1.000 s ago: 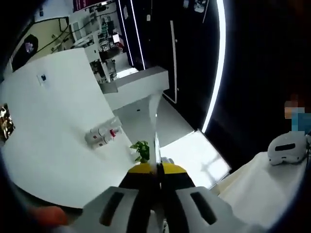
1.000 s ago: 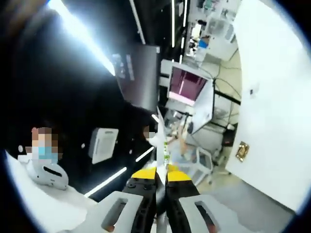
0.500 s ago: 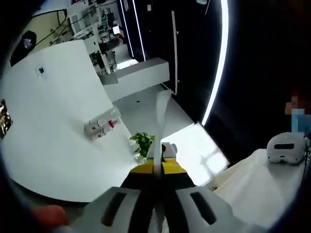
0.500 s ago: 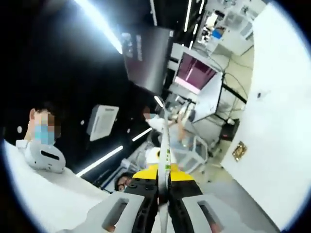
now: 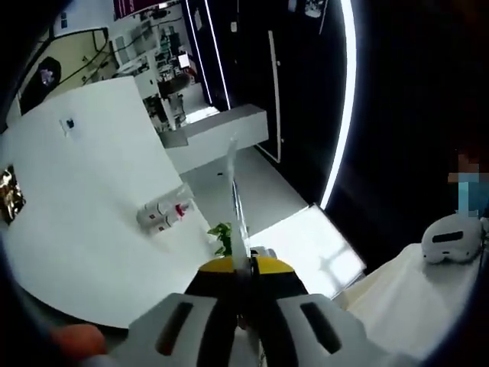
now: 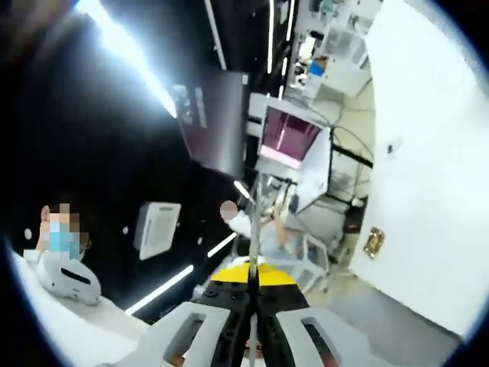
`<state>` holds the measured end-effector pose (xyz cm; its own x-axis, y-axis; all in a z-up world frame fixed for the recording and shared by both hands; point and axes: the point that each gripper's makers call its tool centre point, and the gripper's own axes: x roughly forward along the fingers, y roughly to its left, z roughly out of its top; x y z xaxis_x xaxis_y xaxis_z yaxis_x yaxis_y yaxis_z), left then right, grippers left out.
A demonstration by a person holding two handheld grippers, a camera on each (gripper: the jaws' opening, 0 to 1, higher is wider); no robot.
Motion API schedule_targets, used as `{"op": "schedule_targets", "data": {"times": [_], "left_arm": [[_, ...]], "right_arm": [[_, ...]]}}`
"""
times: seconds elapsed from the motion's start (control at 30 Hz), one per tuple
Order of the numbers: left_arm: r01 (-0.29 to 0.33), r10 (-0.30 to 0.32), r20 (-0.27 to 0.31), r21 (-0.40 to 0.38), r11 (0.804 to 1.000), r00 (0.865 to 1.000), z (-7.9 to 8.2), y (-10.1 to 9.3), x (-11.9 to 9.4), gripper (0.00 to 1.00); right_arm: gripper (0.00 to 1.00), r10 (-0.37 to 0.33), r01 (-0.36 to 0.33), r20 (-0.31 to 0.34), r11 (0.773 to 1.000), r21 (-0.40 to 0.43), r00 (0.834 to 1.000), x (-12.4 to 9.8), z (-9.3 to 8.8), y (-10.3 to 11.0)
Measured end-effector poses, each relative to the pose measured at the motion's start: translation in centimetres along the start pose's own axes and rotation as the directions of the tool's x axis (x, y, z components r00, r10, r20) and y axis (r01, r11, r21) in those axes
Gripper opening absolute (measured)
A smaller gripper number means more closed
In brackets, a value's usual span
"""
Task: Arrange the skincare products in the storage area until every visible bottle or jar stands upright without overlapping.
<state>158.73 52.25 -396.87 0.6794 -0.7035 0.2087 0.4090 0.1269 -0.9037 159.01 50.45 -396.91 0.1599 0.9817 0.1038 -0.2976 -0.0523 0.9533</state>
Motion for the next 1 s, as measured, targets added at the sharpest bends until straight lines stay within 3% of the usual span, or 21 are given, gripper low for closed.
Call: {"op": "schedule_targets", "data": {"times": [0.17,0.23,0.43,0.53,0.63,0.83,1.0], "left_arm": [[0.025,-0.025,0.013,-0.051,0.998,1.0,0.2,-0.5,-0.2,0.0],[0.017,-0.017,0.007,-0.033,0.999,1.0,0.0,-0.4,-0.2,0.0],[0.049,-0.05,-0.021,-0.056,0.997,0.999,-0.5,-1.0,-0.2,0.0],[0.049,-0.052,-0.071,-0.054,0.997,0.996,-1.4,-1.0,0.1,0.0],[0.041,-0.045,-0.09,-0.046,0.998,0.995,-1.8,-0.9,0.2,0.0],[0.002,-0.004,-0.053,-0.037,0.999,0.999,-1.0,0.1,0.3,0.02],[-0.02,0.018,-0.041,-0.05,0.999,0.999,-0.7,0.4,0.2,0.0]], "right_arm": [[0.0,0.014,-0.015,0.037,1.0,0.025,0.999,0.2,-0.1,0.3],[0.0,0.003,-0.003,0.014,1.0,-0.012,1.0,0.0,-0.2,0.5],[0.04,0.05,-0.056,-0.084,0.996,-0.064,0.995,-0.3,-1.0,1.6],[0.09,0.044,-0.054,-0.104,0.995,-0.087,0.994,0.1,-1.2,1.9],[0.01,0.015,-0.028,-0.113,0.993,-0.119,0.994,0.2,-1.2,1.4],[0.0,0.001,-0.003,-0.015,0.995,-0.095,1.0,0.6,-0.2,0.7],[0.0,-0.009,0.009,0.013,0.999,-0.05,1.0,1.0,-0.1,0.1]]}}
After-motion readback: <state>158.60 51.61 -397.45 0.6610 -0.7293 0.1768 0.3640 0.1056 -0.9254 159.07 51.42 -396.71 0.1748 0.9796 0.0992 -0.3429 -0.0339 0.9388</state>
